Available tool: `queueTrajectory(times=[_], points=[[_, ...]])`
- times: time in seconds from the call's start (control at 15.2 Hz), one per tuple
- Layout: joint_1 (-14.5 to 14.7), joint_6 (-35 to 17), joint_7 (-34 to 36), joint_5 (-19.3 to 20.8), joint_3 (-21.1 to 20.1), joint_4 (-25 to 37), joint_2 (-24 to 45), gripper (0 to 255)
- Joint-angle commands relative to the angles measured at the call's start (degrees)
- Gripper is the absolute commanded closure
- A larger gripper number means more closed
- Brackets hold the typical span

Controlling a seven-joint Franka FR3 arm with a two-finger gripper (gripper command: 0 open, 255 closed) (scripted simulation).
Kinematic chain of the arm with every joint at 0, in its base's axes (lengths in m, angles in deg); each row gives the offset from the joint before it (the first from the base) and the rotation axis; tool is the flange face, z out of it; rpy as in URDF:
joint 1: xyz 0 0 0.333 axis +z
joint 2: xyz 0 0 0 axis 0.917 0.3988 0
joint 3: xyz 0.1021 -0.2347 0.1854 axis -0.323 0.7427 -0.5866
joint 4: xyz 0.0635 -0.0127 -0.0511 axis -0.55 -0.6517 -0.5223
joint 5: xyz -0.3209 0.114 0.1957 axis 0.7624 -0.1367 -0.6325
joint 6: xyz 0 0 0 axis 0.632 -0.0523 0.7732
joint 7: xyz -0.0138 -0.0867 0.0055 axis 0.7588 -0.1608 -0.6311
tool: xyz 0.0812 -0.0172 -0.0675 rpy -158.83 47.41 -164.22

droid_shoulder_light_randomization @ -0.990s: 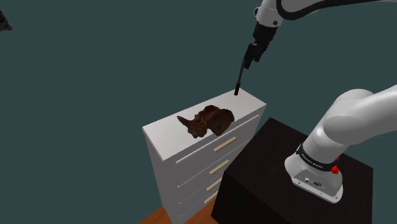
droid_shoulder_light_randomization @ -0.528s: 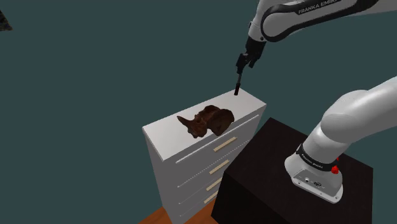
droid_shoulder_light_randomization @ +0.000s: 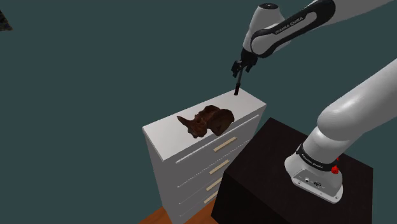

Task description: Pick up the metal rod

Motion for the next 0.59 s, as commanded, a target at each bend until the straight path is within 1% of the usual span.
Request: queueTrajectory(times=[0.0,0.26,0.53], points=[[-1.66,-4.06,2.87,2.2,-0.07,0.71,3.84,0],[-4.85,-10.49,8.82,7.46,0.54,3.78,11.76,0],[-7.01,-15.64,15.85,13.7,2.27,8.0,19.6,0]])
